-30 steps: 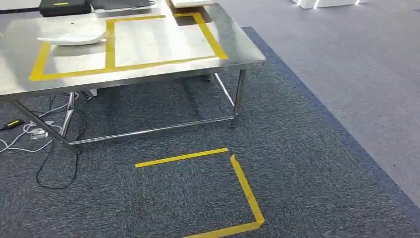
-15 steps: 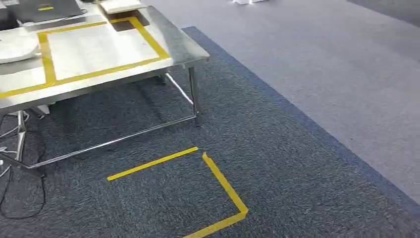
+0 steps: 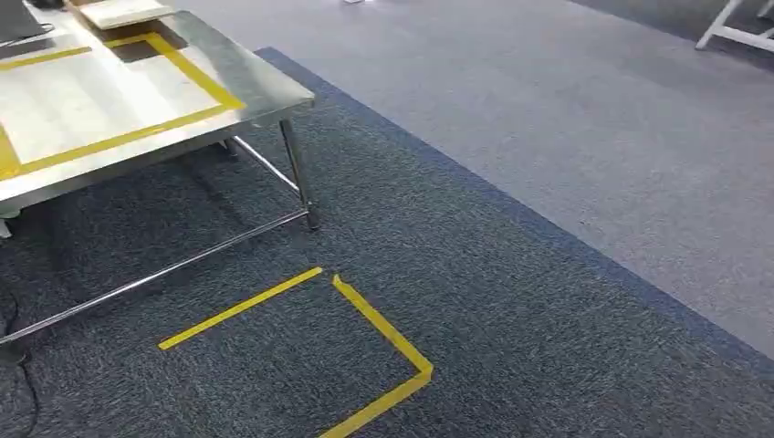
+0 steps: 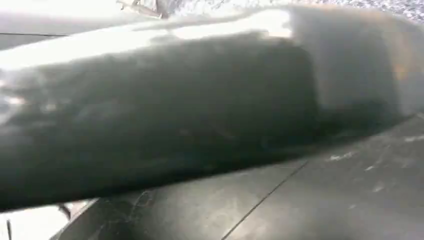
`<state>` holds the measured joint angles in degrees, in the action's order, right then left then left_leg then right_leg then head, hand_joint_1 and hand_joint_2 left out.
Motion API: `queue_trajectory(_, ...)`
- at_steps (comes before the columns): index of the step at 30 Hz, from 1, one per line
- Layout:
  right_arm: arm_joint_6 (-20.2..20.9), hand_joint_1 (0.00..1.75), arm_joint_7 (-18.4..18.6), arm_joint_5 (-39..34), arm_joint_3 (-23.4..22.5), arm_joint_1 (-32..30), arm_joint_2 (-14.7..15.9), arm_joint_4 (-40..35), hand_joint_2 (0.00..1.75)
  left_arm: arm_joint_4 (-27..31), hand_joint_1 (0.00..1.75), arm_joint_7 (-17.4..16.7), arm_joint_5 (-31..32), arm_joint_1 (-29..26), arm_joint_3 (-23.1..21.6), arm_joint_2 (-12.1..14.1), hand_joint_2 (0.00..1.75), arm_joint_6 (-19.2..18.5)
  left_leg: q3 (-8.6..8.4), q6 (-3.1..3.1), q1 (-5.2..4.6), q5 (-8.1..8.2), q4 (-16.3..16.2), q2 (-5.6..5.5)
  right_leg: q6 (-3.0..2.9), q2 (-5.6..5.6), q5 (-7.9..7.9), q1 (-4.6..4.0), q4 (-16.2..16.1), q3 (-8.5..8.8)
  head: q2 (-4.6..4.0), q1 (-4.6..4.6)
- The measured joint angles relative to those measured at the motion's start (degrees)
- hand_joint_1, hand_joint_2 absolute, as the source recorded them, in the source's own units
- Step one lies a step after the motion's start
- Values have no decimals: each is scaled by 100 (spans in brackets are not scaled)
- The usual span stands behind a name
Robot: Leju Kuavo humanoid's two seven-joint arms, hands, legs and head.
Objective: Take the parts from the cabinet and place them on the table.
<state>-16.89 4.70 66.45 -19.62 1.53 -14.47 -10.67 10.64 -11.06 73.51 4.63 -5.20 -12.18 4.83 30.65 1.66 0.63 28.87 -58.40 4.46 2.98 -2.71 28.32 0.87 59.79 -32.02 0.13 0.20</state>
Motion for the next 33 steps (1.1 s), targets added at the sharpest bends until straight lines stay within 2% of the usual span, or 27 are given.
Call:
queue_trajectory(1,-11,0,-29,-45,-60,17,-29,0,0,0,0,47,-70,-32,-2,35,0,28,6,-46,-57,13,-14,52,-42,-244,109,-75,-179,110,0,4)
queue_trajectory(2,-35,0,-46,-55,-116,15,-39,0,0,0,0,118,-167,-61,0,55,0,57,11,-79,-57,3,-17,86,-111,-123,67,-61,-178,86,0,-22)
queue_trajectory(5,-44,0,-35,-3,-180,-15,-70,9,0,0,0,193,-549,-89,133,90,0,83,-39,-167,-43,-4,18,230,-199,19,38,-68,-201,11,0,0)
queue_trajectory(6,-46,0,-26,-26,-197,-17,-77,9,0,2,0,186,-564,-95,170,94,0,62,-40,-222,-17,67,-26,144,-251,73,4,-28,-234,77,0,-15)
queue_trajectory(7,-48,0,-31,-73,-239,-12,-79,9,0,0,0,162,-503,-102,192,105,0,-18,38,-243,-10,239,-221,-109,-285,120,-17,-28,-234,66,0,-37)
queue_trajectory(8,-46,0,-42,-105,-282,2,-81,9,0,0,0,132,-438,-108,192,122,0,-74,204,-249,-3,488,-623,-266,-308,184,-31,-29,-234,45,0,-59)
queue_trajectory(10,-55,0,-55,-151,-337,9,-85,9,0,0,0,108,-417,-145,201,171,0,-107,603,-254,-9,869,-1531,-366,-335,337,-48,-42,-229,15,0,-55)
queue_trajectory(11,-97,0,-64,-200,-370,4,-85,9,0,0,0,59,-501,-155,227,190,0,-83,693,-247,-10,878,-1725,-369,-344,424,-55,-53,-228,10,0,-59)
queue_trajectory(12,-136,0,-72,-250,-414,-4,-85,9,0,0,0,-2,-600,-153,276,203,0,-50,663,-233,-9,759,-1660,-371,-342,494,-59,-57,-226,14,0,-52)
queue_trajectory(14,-241,0,-96,-410,-541,-10,-88,11,0,0,0,-220,-1032,-176,503,296,0,197,317,-181,-9,209,-872,-447,-334,682,-65,-64,-212,24,0,-55)
queue_trajectory(15,-322,0,-123,-572,-624,-10,-96,11,0,0,0,-290,-1368,-204,676,363,0,420,102,-151,-6,-46,-371,-666,-328,766,-67,-62,-203,22,0,-55)
queue_trajectory(16,-455,0,-175,-872,-746,-13,-118,11,0,0,0,-312,-1793,-242,893,433,0,719,18,-115,20,-28,-157,-1024,-309,827,-68,-75,-181,-6,0,-48)
queue_trajectory(17,-646,0,-216,-1229,-948,7,-138,9,0,2,0,-303,-2310,-247,1261,481,0,1102,-20,-128,44,4,17,-1019,-280,903,-75,-84,-139,-60,0,-44)
queue_trajectory(18,-772,0,-243,-1524,-1127,7,-173,9,0,2,0,-248,-2658,-225,1628,560,0,1357,-2,-136,17,13,-27,-969,-236,947,-102,-57,-142,-111,0,-50)
queue_trajectory(20,-1091,0,-320,-2395,-1706,-26,-210,2,0,44,0,43,-3536,-245,2364,645,0,2001,-17,-87,5,-10,21,-854,-157,1082,-140,-39,-187,-166,0,-48)
queue_trajectory(21,-1185,0,-335,-2631,-2002,-40,-208,-18,0,63,0,154,-3761,-251,2716,693,0,2186,-49,-52,70,-53,96,-744,-141,1062,-115,-34,-150,-196,0,-57)
queue_trajectory(22,-1233,0,-352,-2757,-2242,-54,-225,-24,0,85,0,215,-3837,-262,3052,735,0,2271,-56,-31,54,-60,116,-682,-113,704,12,-77,-9,-265,0,-4)
queue_trajectory(23,-1248,0,-365,-2794,-2452,-52,-232,-33,0,96,0,254,-3876,-277,3282,767,0,2282,-50,-8,47,-61,116,-590,-83,485,248,-69,346,-451,0,66)
queue_trajectory(25,-1265,0,-409,-2911,-2692,-59,-238,-48,0,98,0,342,-4009,-319,3618,796,0,2354,-47,2,29,-50,115,-381,-25,327,669,-49,1258,-887,0,59)
queue_trajectory(26,-1327,0,-467,-3123,-2816,-64,-241,-55,0,101,0,486,-4174,-327,3767,796,0,2470,-43,1,28,-45,114,-289,0,305,736,-37,1514,-1008,0,54)
queue_trajectory(27,-1443,0,-545,-3374,-2994,-71,-241,-72,0,109,0,644,-4351,-325,3950,796,0,2602,-48,-2,28,-42,114,-213,15,289,658,-24,1503,-979,0,59)
queue_trajectory(28,-1610,0,-655,-3660,-3234,-78,-241,-76,0,133,0,812,-4526,-322,4182,794,0,2736,-50,-16,32,-33,113,-143,21,262,472,-17,1235,-818,0,59)
queue_trajectory(29,-1771,0,-750,-3881,-3442,-79,-241,-77,0,149,0,960,-4656,-321,4381,794,0,2802,-75,-36,38,-20,113,-81,18,211,237,-9,759,-534,0,59)
queue_trajectory(30,-1911,0,-831,-4045,-3621,-75,-241,-77,0,173,0,1083,-4779,-324,4562,794,0,2837,-105,-62,44,-4,113,-21,9,83,41,-10,239,-217,0,61)
queue_trajectory(31,-2029,0,-901,-4180,-3778,-62,-265,-74,0,201,0,1177,-4857,-333,4733,798,0,2848,-133,-100,19,16,107,26,3,-215,32,-25,-142,2,0,68)
queue_trajectory(32,-2003,0,-1024,-4353,-3932,-50,-291,-77,0,227,0,1235,-4877,-345,4908,809,0,2833,-128,-151,-12,53,84,78,-91,-164,40,-57,-199,77,0,51)
queue_trajectory(33,-1868,0,-1164,-4530,-4041,-54,-291,-92,0,238,0,1259,-4849,-348,5021,833,0,2787,-141,-179,-15,38,92,112,-142,-109,28,-57,-185,48,0,28)
